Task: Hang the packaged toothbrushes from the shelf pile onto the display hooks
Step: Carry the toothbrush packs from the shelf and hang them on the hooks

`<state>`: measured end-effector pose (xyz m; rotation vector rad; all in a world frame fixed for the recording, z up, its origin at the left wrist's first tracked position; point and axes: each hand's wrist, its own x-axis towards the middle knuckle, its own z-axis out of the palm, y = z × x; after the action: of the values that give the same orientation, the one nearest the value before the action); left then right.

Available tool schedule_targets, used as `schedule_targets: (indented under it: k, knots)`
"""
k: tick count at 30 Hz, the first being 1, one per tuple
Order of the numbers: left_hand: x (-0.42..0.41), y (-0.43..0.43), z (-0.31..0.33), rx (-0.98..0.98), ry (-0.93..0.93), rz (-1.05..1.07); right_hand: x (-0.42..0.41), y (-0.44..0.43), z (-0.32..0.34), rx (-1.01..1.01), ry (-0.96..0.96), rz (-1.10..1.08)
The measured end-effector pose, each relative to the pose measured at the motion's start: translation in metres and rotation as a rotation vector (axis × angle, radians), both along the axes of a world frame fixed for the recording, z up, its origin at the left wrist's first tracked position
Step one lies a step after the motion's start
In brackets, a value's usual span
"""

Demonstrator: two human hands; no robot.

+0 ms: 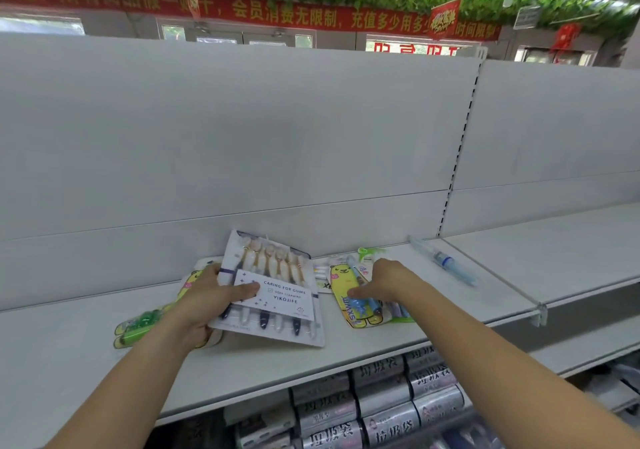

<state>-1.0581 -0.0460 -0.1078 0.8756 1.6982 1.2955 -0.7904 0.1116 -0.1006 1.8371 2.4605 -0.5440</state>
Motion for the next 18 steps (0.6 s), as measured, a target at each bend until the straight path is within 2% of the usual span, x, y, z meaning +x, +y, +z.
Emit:
schedule_targets:
  k: [2, 9, 13, 18]
  knots:
    - [-0.007, -0.005, 0.006, 0.062, 0.034, 0.015, -0.005, 0.001, 0.002, -0.014, 0.006, 0.002]
    - [-0.030, -0.024, 0.019, 0.295, -0.088, 0.135, -0.016, -0.001, 0.012, -0.043, -0.051, -0.007]
    - [-0.041, -0.031, 0.013, 0.345, -0.148, 0.162, -0.019, 0.005, 0.011, -0.049, -0.083, -0.019]
    - [-0.054, -0.038, 0.008, 0.362, -0.185, 0.168, -0.026, 0.001, 0.013, -0.057, 0.001, -0.019]
